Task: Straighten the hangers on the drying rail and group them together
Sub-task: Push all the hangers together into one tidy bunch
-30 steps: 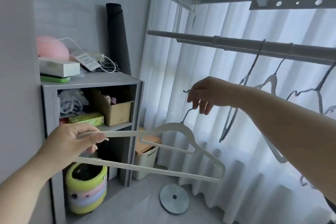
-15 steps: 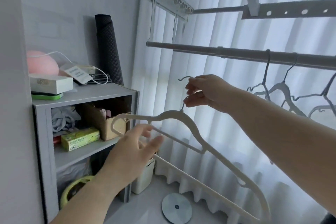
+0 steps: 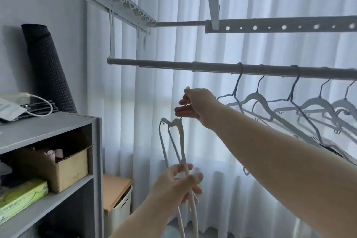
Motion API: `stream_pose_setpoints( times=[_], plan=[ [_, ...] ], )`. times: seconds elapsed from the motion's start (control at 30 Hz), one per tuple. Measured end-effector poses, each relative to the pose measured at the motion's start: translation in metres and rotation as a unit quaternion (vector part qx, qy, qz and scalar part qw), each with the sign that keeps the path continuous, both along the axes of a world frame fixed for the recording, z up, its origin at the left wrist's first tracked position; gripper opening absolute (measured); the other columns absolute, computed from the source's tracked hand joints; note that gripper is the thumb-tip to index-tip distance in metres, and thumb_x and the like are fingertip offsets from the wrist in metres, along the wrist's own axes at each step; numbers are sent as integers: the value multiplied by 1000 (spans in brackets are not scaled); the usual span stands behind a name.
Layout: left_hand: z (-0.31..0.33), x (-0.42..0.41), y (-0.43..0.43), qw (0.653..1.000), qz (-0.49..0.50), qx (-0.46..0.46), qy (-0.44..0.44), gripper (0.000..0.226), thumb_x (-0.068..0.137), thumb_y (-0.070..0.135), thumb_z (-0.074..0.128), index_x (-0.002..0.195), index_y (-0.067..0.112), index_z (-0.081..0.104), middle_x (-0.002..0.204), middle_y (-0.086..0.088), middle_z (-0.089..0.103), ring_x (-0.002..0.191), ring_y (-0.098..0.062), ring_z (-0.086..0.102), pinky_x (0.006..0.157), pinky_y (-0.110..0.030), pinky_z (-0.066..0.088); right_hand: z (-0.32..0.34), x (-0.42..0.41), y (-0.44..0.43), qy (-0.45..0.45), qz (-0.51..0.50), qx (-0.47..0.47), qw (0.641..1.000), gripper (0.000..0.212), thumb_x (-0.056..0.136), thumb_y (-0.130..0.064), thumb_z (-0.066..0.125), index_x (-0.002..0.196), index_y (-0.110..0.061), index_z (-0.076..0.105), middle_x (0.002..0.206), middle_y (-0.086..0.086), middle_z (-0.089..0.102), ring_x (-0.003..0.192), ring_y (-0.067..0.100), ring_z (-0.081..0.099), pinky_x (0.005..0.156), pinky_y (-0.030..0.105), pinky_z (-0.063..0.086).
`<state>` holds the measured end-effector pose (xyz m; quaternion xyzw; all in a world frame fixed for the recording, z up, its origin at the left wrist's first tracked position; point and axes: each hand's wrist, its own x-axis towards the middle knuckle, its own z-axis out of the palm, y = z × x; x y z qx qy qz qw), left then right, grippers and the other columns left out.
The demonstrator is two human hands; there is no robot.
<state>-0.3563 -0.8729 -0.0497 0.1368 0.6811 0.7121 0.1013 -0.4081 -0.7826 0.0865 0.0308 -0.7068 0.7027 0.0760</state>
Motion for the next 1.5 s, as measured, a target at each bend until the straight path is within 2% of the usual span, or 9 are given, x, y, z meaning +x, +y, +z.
stream_pose_setpoints(
  times=[0.1, 0.23, 0.43, 0.6, 0.7, 1.13, 1.3, 1.43, 1.5],
  plan=[
    [6, -12, 0, 998, 48, 27, 28, 13, 85, 0, 52, 85, 11, 57, 35, 1, 57, 25, -7, 42, 31, -12, 33, 3, -1, 6, 19, -21, 19, 999, 33, 94, -7, 37, 63, -3, 45, 61, 8, 52, 55, 22, 54, 73, 35, 53],
    [24, -26, -2, 997, 48, -9, 60, 18, 87, 3, 47, 81, 10, 62, 35, 2, 56, 25, -7, 40, 30, -12, 30, 13, -3, 27, 64, -56, 117, 990, 13, 93, -8, 40, 84, -4, 50, 74, 4, 50, 57, 17, 56, 69, 32, 53],
    [67, -50, 10, 998, 32, 0, 62, 16, 85, 0, 48, 78, 3, 62, 32, 1, 49, 25, -13, 43, 31, -11, 35, 35, -21, 89, 164, -188, 384, 889, 29, 91, -19, 43, 116, -7, 50, 109, 8, 56, 73, 14, 53, 57, 19, 39],
    [95, -64, 41, 995, 39, 2, 92, 14, 84, 1, 52, 76, -3, 63, 31, 2, 45, 23, -12, 37, 30, -11, 32, 57, -30, 161, 196, -339, 546, 741, 35, 89, -22, 41, 122, -13, 51, 128, 12, 52, 120, 29, 41, 97, 37, 32],
    [102, -74, 62, 993, 52, 7, 108, 17, 84, 4, 54, 85, -11, 62, 30, 2, 45, 23, -12, 38, 30, -12, 33, 63, -33, 193, 176, -357, 613, 683, 40, 88, -23, 43, 128, -17, 46, 134, 8, 49, 125, 28, 38, 106, 38, 23],
    [98, -96, 134, 994, 45, -26, 97, 15, 84, 9, 58, 76, -3, 61, 34, -2, 53, 24, -14, 42, 31, -13, 36, 58, -34, 237, 167, -262, 689, 655, 55, 89, -33, 46, 139, -20, 26, 143, 3, 37, 132, 26, 30, 112, 38, 17],
    [93, -102, 131, 989, 46, -92, 102, 22, 83, 26, 60, 75, 5, 63, 37, 0, 58, 28, -13, 48, 32, -14, 38, 54, -35, 242, 186, -262, 692, 646, 59, 89, -34, 46, 141, -21, 22, 145, 0, 34, 134, 24, 27, 112, 37, 15],
    [93, -111, 123, 969, 87, -172, 155, 31, 79, 42, 61, 70, 12, 64, 43, 5, 57, 39, -10, 56, 35, -18, 44, 52, -35, 244, 189, -257, 694, 646, 60, 89, -34, 46, 142, -21, 21, 146, 0, 32, 134, 24, 26, 112, 36, 14],
    [91, -121, 120, 949, 162, -157, 221, 26, 80, 40, 60, 71, 16, 60, 62, 2, 57, 58, -14, 57, 47, -21, 49, 52, -35, 244, 189, -254, 696, 645, 61, 89, -35, 46, 142, -21, 21, 147, 0, 32, 134, 24, 26, 113, 36, 14]
  ],
)
